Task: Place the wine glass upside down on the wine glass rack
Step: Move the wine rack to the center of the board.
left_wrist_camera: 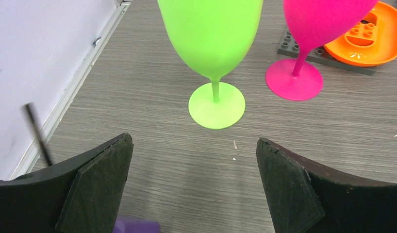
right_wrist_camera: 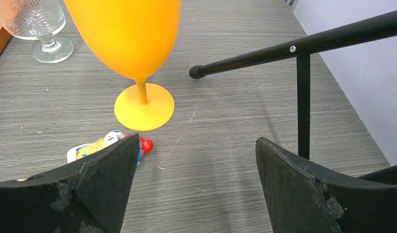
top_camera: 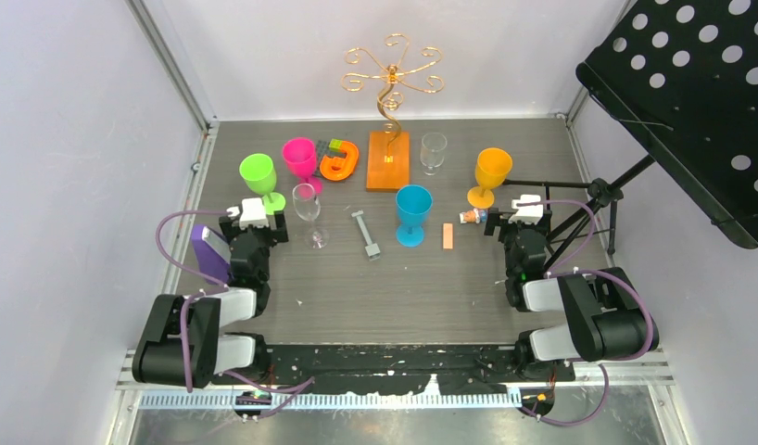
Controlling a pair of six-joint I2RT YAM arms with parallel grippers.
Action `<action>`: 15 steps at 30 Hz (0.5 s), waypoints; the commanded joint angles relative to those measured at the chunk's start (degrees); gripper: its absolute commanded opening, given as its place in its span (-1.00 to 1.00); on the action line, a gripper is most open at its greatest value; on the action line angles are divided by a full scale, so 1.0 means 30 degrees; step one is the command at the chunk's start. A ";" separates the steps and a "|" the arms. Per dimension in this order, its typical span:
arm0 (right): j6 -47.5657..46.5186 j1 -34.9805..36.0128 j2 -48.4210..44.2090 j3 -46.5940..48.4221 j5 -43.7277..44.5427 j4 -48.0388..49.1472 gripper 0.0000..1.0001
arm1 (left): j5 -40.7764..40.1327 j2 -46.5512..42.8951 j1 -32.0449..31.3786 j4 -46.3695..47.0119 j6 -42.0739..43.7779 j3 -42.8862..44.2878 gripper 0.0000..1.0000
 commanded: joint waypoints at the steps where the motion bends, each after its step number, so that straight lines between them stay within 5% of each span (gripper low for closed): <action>1: 0.0176 -0.0121 -0.0155 0.0504 0.0405 0.0667 0.90 | 0.0384 -0.0675 -0.0365 0.1963 0.0559 -0.0537 0.98; 7: 0.0169 -0.0121 -0.0151 0.0502 0.0407 0.0624 0.90 | -0.0923 -0.1306 -0.0854 0.2799 0.0711 -0.1103 0.98; 15: 0.0168 -0.0138 -0.0157 0.0504 0.0423 0.0640 0.90 | -0.2466 -0.3735 -0.1814 -0.1758 0.0863 0.0111 0.98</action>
